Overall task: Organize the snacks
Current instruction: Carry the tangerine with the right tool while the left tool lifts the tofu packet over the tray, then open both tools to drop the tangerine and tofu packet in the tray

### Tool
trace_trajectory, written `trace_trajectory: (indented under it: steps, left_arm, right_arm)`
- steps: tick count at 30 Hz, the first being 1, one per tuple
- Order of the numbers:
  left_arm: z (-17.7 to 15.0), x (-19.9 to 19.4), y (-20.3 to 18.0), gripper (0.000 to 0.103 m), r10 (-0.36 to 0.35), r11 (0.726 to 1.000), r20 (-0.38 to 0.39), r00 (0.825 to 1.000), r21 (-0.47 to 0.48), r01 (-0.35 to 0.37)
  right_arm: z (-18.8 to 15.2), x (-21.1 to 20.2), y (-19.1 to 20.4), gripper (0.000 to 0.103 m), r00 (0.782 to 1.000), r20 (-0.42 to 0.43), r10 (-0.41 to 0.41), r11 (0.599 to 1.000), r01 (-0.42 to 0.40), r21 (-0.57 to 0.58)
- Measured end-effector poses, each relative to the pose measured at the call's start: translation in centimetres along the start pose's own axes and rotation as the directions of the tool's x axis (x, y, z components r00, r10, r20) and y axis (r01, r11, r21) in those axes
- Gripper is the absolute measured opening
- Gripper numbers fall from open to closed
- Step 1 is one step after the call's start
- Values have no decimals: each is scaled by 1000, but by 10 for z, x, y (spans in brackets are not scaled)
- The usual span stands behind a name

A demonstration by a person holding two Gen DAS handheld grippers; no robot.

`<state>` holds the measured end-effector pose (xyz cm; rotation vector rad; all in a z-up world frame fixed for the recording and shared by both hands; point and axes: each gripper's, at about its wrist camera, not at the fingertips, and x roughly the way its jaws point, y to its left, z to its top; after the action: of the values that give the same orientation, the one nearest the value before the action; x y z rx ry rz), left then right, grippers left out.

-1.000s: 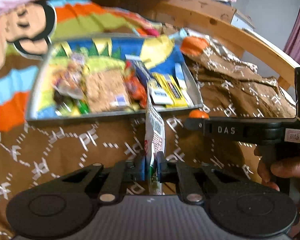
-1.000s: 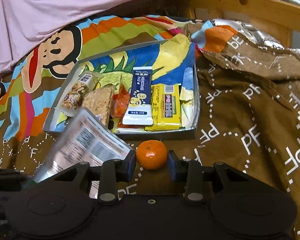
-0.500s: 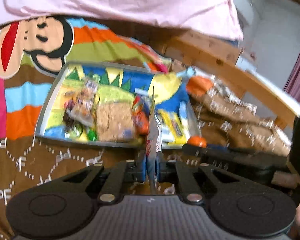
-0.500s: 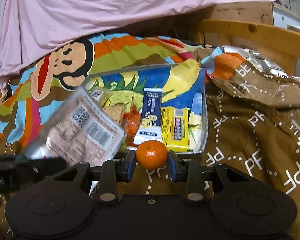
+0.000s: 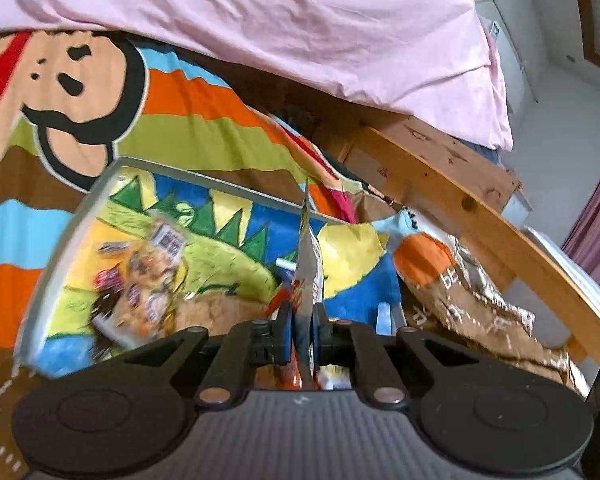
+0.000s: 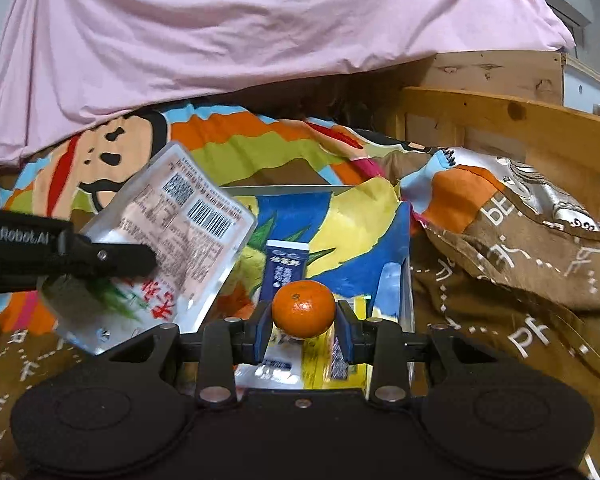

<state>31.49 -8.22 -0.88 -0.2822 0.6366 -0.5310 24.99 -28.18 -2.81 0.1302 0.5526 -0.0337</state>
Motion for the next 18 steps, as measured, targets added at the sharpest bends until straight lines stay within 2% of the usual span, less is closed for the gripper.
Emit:
trace_trajectory:
  steps: [4,9,18]
  left_arm:
    - [4,25,10,9,-52,998,15,999,-45,53]
    - [-5,48,22,10,-48,995,-22,999,-94,46]
    - [-12,56,8,16,8,1000,-42,999,11,-8]
  right_arm:
    - [-1,19,-3,36,1000,-11,-17,1000,17,17]
    - [-6,36,-10,36,998,-26,-56,998,57,37]
    - [-11,48,-17,36,995,-46,-88,995,89,40]
